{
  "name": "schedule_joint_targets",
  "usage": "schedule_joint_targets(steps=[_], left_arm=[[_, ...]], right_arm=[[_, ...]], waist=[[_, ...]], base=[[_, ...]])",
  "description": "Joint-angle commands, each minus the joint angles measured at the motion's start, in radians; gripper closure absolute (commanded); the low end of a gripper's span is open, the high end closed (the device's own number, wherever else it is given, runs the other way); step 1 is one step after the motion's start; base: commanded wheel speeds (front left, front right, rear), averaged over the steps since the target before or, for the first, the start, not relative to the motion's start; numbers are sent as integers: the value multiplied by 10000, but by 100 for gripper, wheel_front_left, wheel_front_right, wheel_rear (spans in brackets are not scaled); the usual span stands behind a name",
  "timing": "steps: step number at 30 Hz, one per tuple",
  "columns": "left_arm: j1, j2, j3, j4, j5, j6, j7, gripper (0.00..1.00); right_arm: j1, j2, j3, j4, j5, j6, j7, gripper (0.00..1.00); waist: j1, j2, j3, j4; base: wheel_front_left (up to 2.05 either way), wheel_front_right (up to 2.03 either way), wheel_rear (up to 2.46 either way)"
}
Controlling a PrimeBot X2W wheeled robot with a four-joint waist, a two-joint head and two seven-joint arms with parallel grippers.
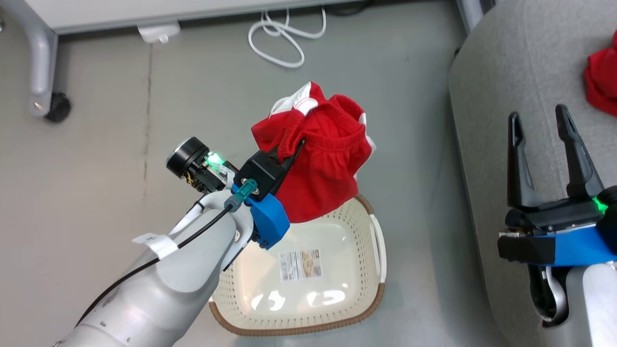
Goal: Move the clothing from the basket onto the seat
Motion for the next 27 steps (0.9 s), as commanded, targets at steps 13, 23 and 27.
schedule_joint_targets(steps=[13, 23, 27], left_arm=[[1133, 302, 2613, -3382, 620, 225, -48, 100], [1608, 374, 3313, -4647, 1023, -56, -48, 100], [1795, 369, 3386, -4787, 1166, -140, -48, 100]], right_arm=[[994, 136, 128, 287, 224, 3, -32, 0], [1322, 191, 252, 330, 316, 3, -30, 0], [1374, 176, 379, 322, 369, 3, -30, 0]], waist=[[3, -1, -2109, 190], [3, -1, -2442, 228], [3, -1, -2516, 236]], base=[[0, 0, 0], [0, 0, 0], [0, 0, 0]])
